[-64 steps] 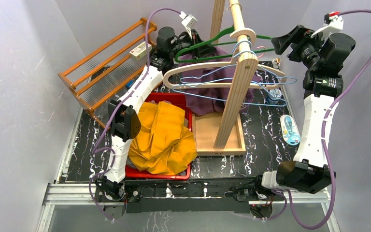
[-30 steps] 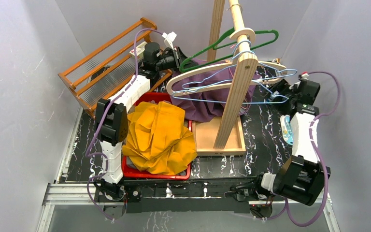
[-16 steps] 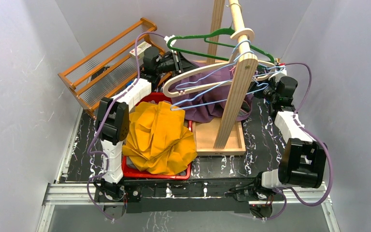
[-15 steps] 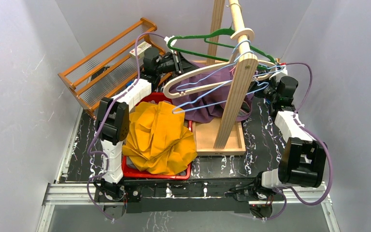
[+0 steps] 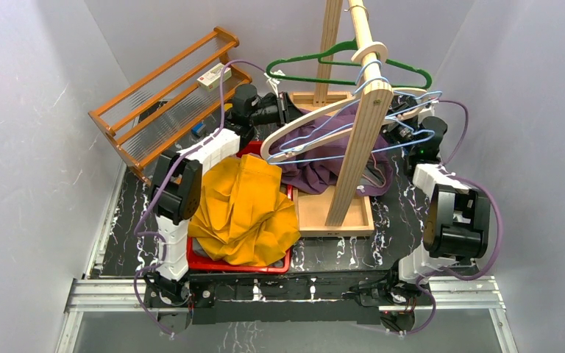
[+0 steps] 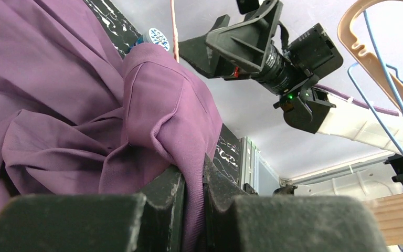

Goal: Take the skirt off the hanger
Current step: Remove the skirt from the hanger, then place the skirt in the bin.

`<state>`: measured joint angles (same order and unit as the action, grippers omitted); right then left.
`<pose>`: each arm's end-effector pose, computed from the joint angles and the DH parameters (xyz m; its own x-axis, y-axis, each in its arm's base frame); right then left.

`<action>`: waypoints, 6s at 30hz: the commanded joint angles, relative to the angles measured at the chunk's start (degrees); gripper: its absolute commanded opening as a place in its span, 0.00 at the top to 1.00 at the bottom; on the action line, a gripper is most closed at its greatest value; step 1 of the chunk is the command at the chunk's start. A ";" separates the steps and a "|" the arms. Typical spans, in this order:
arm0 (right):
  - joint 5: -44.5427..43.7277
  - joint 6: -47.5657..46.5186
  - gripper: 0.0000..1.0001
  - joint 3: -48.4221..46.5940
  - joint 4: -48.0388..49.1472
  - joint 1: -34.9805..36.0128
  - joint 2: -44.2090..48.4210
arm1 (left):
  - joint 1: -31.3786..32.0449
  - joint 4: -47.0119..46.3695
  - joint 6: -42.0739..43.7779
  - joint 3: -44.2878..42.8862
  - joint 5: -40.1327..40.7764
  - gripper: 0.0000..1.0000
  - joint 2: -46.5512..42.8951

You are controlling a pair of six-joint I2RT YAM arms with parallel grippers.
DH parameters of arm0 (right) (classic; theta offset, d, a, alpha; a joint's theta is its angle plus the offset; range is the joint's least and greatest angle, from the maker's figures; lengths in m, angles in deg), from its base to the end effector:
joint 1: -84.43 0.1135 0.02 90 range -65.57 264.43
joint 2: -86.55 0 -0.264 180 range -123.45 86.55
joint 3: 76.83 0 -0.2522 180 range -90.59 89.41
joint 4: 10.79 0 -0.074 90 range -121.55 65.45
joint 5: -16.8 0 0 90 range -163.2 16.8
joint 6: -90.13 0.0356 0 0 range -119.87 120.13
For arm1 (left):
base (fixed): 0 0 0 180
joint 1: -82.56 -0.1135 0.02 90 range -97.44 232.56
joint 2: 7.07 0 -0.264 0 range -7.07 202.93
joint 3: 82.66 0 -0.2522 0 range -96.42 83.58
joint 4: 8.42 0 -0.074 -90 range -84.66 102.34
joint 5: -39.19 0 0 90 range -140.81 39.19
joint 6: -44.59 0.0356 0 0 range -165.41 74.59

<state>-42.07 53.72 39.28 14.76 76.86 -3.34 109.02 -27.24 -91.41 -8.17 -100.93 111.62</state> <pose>0.3500 -0.0279 0.2661 -0.3263 0.7383 -0.5903 -0.2310 0.5432 0.8072 0.4253 -0.2422 0.2971 -0.6362 -0.1986 -0.7455 0.7367 0.1309 -0.6635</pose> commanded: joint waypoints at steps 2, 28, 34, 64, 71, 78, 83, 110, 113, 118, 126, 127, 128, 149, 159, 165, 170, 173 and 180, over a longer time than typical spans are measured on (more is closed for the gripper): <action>-5.52 1.91 0.32 0.45 6.54 5.44 -2.11 | 1.23 2.99 3.41 -1.01 -0.97 1.00 -7.00; -9.33 -3.93 1.00 -6.80 -4.51 6.78 2.99 | -2.76 24.45 16.64 12.02 10.42 0.49 -22.13; -7.51 -1.94 1.00 -6.20 -4.55 4.53 7.08 | -2.85 32.36 23.82 12.81 12.21 0.47 -22.76; -5.97 -9.55 1.00 -4.17 -17.70 -5.65 9.21 | -14.38 32.40 23.99 -5.80 40.42 1.00 -33.34; -3.05 -8.96 1.00 -5.34 -16.15 -6.22 7.14 | -14.54 35.16 27.78 -25.31 42.59 1.00 -28.81; -3.03 -10.58 1.00 -5.58 -17.09 -6.55 8.80 | -14.58 33.94 27.70 -39.58 38.12 1.00 -27.60; -1.85 -10.53 1.00 -5.78 -16.51 -6.76 8.11 | -14.51 33.52 24.52 -47.56 35.66 1.00 -26.52; -1.12 -12.17 1.00 -6.98 -19.67 -6.84 11.22 | -14.46 32.89 15.45 -30.01 31.09 1.00 -46.43; -1.18 -12.91 1.00 -7.39 -20.38 -6.92 11.22 | -14.42 32.82 14.85 -19.41 32.04 1.00 -53.10; -1.14 -13.03 1.00 -9.53 -21.23 -7.27 9.99 | -13.20 38.17 17.58 -7.27 36.33 1.00 -60.61; -5.79 -16.02 1.00 -12.40 -25.05 -7.37 10.32 | -11.64 44.66 15.25 14.84 34.78 1.00 -62.84; -6.28 -16.77 1.00 -12.87 -25.67 -7.37 10.42 | -11.62 45.40 14.59 18.44 33.44 1.00 -62.15; -6.63 -17.29 1.00 -13.23 -26.21 -7.37 10.43 | -11.66 45.33 13.50 21.09 31.75 1.00 -61.02; -6.33 -19.31 1.00 -12.36 -27.48 -7.37 9.43 | 2.75 38.73 1.68 49.91 30.53 1.00 -62.92; -5.92 -19.36 1.00 -11.59 -27.30 -7.37 9.95 | 9.63 42.12 -7.88 64.68 31.40 1.00 -71.05; -5.60 -19.17 1.00 -10.32 -26.72 -7.37 10.02 | 9.67 46.45 -2.96 61.97 34.91 0.99 -70.14; -5.91 -19.74 1.00 -10.80 -27.02 -7.37 9.99 | 9.67 47.98 -0.87 57.44 36.69 0.67 -71.96; -5.89 -20.07 1.00 -10.95 -27.17 -7.37 9.99 | 9.71 51.36 2.31 52.68 38.46 0.55 -72.16; -5.62 -20.34 1.00 -10.45 -27.05 -7.37 9.58 | 9.67 56.46 9.17 42.26 38.56 0.42 -73.27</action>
<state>-48.60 34.33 29.32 -15.08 69.80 5.86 118.70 24.85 -87.50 39.15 -62.99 40.21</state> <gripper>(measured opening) 0.058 0.544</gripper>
